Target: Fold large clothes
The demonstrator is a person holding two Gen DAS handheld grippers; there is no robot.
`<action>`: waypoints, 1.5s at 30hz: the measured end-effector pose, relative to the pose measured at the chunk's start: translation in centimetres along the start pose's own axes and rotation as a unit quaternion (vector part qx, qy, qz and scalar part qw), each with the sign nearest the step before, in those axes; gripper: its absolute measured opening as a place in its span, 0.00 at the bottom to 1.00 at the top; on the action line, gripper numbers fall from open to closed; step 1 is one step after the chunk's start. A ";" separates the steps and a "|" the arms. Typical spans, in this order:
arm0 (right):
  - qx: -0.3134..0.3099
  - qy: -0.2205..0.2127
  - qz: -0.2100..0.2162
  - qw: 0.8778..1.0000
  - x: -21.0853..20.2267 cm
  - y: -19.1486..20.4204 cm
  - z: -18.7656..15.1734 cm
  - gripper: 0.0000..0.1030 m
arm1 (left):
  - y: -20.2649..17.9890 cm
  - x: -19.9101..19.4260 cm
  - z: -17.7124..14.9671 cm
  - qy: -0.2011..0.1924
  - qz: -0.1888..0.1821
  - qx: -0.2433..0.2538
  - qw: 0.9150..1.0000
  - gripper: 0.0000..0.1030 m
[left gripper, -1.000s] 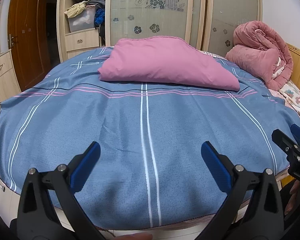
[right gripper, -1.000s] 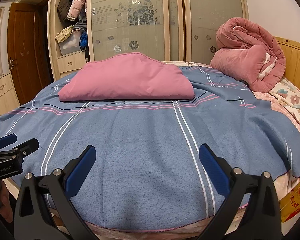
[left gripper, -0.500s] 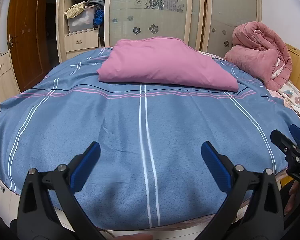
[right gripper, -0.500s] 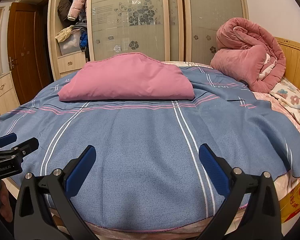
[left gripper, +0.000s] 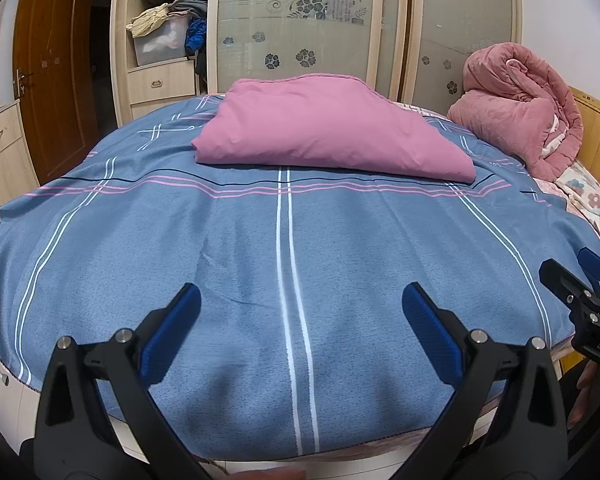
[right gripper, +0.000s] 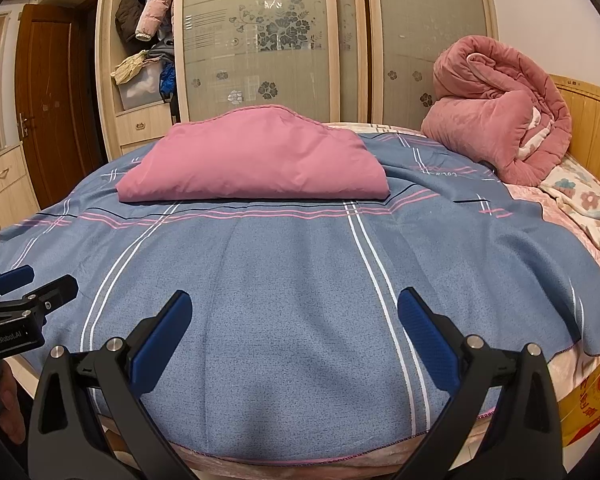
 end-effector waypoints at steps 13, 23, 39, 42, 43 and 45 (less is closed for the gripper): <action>-0.001 0.001 0.001 1.000 0.0 0.0 0.0 0.99 | -0.2 -0.1 0.0 -0.001 -0.002 0.001 1.000 0.98; -0.001 0.002 0.002 1.000 0.0 0.0 -0.2 0.99 | -0.5 -0.1 0.1 0.000 -0.004 0.003 1.000 0.98; -0.002 0.005 0.003 1.000 0.2 0.2 -0.3 0.99 | 0.0 -0.5 0.1 -0.012 -0.004 0.000 1.000 0.98; -0.001 0.005 0.003 1.000 0.2 0.2 -0.3 0.99 | -0.1 -0.5 0.0 -0.011 -0.005 0.002 1.000 0.98; -0.001 0.005 0.002 1.000 0.2 0.2 -0.4 0.99 | -0.1 -0.5 0.0 -0.011 -0.005 0.002 1.000 0.98; -0.002 0.005 0.003 1.000 0.2 0.2 -0.3 0.99 | -0.1 -0.5 0.0 -0.009 -0.009 0.002 1.000 0.98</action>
Point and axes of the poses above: each gripper's, at about its wrist camera, not at the fingertips, and x roughly the way its jaws point, y to its left, z to its top, the point moved 9 cm from there along x, roughly the way its jaws point, and after that the axes turned 11 degrees about z, right-handed, at the moved point
